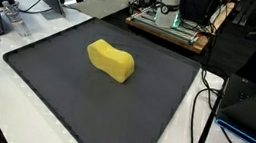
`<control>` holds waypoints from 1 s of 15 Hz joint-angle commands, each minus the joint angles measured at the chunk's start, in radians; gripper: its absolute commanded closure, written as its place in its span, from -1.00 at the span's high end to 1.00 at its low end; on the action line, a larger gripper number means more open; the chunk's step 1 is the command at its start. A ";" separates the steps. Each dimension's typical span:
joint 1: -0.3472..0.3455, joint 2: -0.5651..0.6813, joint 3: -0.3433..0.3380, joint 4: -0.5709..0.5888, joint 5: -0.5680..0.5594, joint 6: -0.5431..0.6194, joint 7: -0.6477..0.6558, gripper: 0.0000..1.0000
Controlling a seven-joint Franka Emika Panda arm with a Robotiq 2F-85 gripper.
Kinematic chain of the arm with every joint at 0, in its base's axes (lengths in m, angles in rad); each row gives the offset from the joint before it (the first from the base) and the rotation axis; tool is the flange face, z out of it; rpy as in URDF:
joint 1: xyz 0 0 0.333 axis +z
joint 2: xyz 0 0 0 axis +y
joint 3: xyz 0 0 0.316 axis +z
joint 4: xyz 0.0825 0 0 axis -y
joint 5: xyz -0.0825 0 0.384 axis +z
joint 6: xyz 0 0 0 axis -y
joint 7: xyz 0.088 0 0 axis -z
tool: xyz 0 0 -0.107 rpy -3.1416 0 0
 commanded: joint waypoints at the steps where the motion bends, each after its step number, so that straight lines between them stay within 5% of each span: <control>1: 0.053 0.104 0.018 0.187 -0.110 -0.155 0.036 1.00; 8: 0.166 0.206 0.054 0.341 -0.227 -0.300 0.031 1.00; 15: 0.192 0.207 0.071 0.305 -0.207 -0.269 0.030 1.00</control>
